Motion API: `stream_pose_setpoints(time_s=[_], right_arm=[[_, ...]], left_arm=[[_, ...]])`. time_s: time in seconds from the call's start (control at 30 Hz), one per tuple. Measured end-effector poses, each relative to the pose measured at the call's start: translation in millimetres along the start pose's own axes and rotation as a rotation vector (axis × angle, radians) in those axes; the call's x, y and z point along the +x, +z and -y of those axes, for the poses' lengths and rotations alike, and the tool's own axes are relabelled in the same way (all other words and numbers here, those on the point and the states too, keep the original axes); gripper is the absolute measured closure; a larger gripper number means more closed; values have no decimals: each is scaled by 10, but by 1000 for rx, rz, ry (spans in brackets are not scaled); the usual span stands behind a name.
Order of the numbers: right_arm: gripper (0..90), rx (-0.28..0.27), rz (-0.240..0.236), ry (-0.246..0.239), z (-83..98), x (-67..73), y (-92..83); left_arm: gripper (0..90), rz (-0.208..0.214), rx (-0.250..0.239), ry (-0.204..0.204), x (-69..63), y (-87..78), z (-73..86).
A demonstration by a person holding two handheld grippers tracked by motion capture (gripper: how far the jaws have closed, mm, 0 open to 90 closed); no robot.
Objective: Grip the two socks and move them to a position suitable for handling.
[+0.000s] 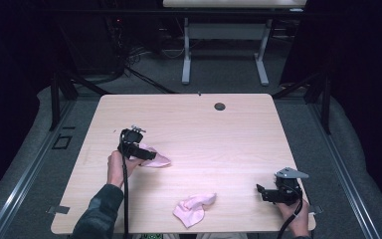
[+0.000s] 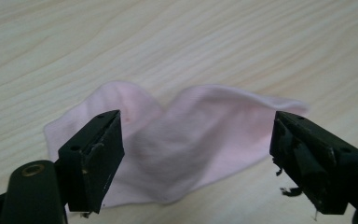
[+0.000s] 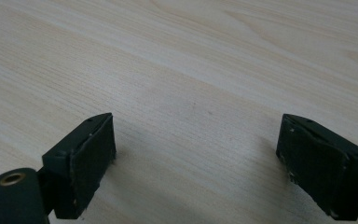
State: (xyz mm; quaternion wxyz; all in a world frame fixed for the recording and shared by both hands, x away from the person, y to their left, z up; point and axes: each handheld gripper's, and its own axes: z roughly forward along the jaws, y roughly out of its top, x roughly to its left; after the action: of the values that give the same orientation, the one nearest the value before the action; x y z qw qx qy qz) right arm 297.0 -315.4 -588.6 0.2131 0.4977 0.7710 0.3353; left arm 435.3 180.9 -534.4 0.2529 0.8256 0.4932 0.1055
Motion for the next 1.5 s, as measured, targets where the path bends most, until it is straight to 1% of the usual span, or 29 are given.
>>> stream_pose_setpoints(time_s=[0.03, 0.1, 0.13, 0.27, 0.33, 0.37, 0.4, 0.47, 0.5, 0.53, 0.67, 0.77, 0.83, 0.87, 0.93, 1.0, 1.07, 1.1, 1.13, 1.2, 1.27, 1.33, 1.37, 1.47, 1.5], right_arm=[[110, 0, 1, 0, 0, 0, 0], [112, -1, 0, 1, 0, 0, 0], [113, -1, 1, 0, 1, 0, 0], [118, -1, 6, 3, 1, -1, -3], [118, -1, 5, 3, 1, -1, -3], [118, -1, 5, 3, 1, -1, -3], [119, -1, 5, 3, 1, -1, -3], [119, 0, 8, 1, 1, -1, -3], [119, 1, 9, 1, 1, -1, -4], [120, -2, 6, 3, 1, 0, -3], [122, -3, 8, 5, 1, 1, -2], [124, -3, 10, 5, 0, 1, -2], [131, -4, 10, 5, 0, 2, -2], [131, -4, 9, 6, -1, 2, -3], [132, -4, 10, 6, -1, 2, -3], [132, -5, 10, 7, -2, 2, -2], [132, -5, 10, 7, -2, 2, -1], [132, -8, 10, 9, -1, 3, 1], [132, -8, 10, 9, -2, 3, 2], [132, -8, 11, 9, -2, 3, 2], [132, -8, 10, 9, -2, 3, 2], [132, -8, 11, 9, -2, 3, 2], [132, -6, 11, 7, -3, 2, 1], [132, -6, 12, 8, -3, 3, 1], [132, -6, 12, 8, -4, 3, 1]], left_arm=[[189, 5, 6, -7, 15, 24, 0], [221, -5, 18, -14, 37, 75, 1], [254, -12, 24, -10, 49, 93, 1], [383, -17, 36, -7, 81, 147, 29], [431, -22, 49, -14, 82, 179, 57], [453, -29, 59, -10, 86, 197, 73], [476, -34, 56, 1, 92, 205, 91], [522, -44, 46, 1, 99, 194, 111], [554, -56, 43, 6, 102, 189, 119], [594, -60, 38, 8, 105, 188, 124], [734, -64, 27, 9, 111, 184, 134], [830, -68, 10, 20, 99, 189, 144], [851, -66, -1, 27, 97, 187, 153], [853, -59, -5, 25, 100, 181, 156], [856, -34, -20, 10, 95, 145, 155], [857, -16, -41, 17, 55, 78, 140], [859, 8, -63, 22, -21, -5, 106], [860, 16, -80, 43, -79, -63, 78], [861, 25, -88, 47, -115, -98, 58], [861, 72, -117, 54, -198, -195, -4], [861, 97, -145, 84, -324, -294, -85], [860, 122, -164, 103, -440, -354, -143], [859, 134, -167, 126, -504, -379, -178], [858, 179, -181, 142, -693, -396, -272], [858, 187, -181, 156, -756, -389, -297]])
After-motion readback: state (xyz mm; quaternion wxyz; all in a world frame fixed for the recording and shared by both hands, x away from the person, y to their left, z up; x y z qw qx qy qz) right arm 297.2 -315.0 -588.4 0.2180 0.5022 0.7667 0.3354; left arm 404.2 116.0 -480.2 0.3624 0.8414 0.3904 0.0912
